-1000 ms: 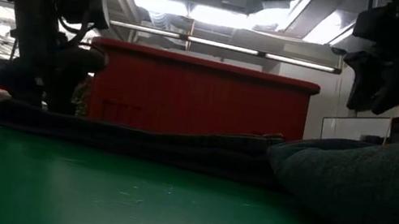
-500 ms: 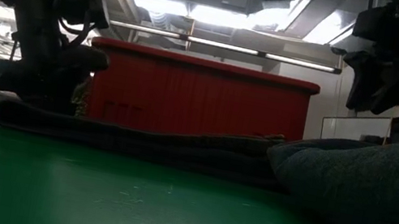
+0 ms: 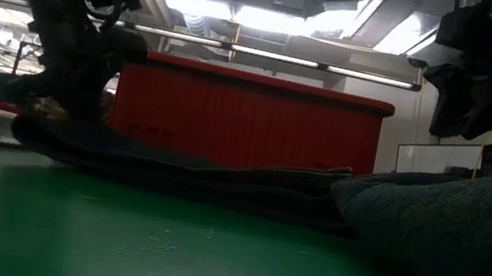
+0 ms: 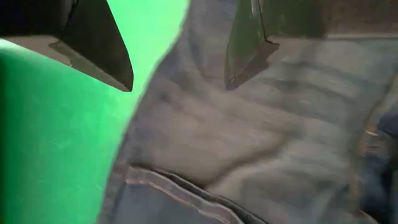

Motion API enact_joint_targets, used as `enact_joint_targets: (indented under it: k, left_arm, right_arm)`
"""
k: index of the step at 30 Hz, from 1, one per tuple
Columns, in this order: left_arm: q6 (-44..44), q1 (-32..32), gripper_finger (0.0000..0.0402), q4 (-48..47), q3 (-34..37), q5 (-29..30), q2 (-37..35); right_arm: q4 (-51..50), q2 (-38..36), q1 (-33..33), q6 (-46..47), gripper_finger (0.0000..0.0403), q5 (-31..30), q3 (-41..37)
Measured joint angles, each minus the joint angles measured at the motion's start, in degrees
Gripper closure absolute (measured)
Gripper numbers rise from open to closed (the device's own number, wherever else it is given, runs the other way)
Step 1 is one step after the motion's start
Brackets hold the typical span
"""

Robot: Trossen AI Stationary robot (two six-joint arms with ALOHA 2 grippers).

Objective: Fold Laundry from Bin
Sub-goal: Fold the dark blue pants

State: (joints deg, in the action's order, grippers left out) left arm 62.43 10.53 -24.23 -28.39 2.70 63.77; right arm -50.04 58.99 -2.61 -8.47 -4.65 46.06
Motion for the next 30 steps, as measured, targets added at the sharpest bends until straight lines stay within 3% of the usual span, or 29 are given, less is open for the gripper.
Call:
enact_joint_targets:
  k: [10, 24, 30]
  left_arm:
    - [-1.0, 2.1, 0.0398, -1.5, -0.1, 2.9, -5.8]
    - [-3.1, 4.7, 0.0399, -5.4, -0.1, 7.2, -15.2]
    - [-4.6, 6.4, 0.0399, -6.3, -0.1, 8.4, -19.4]
  right_arm:
    - [6.7, 5.3, -0.1, 0.7, 0.015, 12.0, 0.0]
    - [9.3, 23.7, 0.0, -0.7, 0.015, 0.6, 0.0]
    - [15.0, 31.5, 2.1, -5.3, 0.015, 0.1, 0.1]
